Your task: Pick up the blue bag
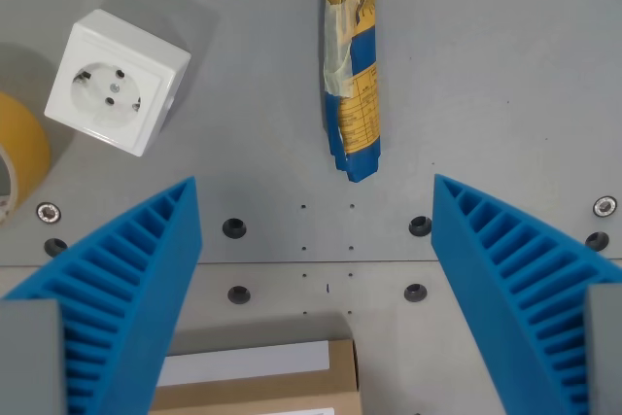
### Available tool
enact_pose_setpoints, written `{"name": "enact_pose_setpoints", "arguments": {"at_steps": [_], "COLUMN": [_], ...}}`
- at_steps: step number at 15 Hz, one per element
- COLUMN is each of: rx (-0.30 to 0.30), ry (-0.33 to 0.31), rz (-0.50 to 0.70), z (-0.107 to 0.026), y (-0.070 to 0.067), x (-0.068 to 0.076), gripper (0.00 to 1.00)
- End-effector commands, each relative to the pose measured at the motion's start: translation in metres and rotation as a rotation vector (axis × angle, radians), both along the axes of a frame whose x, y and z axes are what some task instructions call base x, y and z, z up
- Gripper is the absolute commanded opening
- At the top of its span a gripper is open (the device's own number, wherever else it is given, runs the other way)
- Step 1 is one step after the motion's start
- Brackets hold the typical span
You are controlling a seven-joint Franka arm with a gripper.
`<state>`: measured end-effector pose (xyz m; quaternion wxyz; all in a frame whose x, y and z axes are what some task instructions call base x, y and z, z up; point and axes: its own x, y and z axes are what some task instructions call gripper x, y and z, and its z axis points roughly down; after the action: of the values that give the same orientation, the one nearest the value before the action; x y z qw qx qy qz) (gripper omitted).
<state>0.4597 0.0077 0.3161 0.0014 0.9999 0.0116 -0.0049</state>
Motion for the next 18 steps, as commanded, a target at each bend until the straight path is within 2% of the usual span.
{"name": "enact_pose_setpoints", "arguments": {"at_steps": [1,5,8,18], "rx": [0.001,0.001,0.003,0.021], "ry": [-0.006,-0.008,-0.019,-0.096], "rz": [0.0,0.004,0.01,0.045], "z": [0.003,0.001,-0.007,-0.056], "y": [0.0,0.0,-0.001,-0.013], "x": [0.0,0.0,0.001,0.004], "gripper": [1.0,1.0,1.0,1.0]}}
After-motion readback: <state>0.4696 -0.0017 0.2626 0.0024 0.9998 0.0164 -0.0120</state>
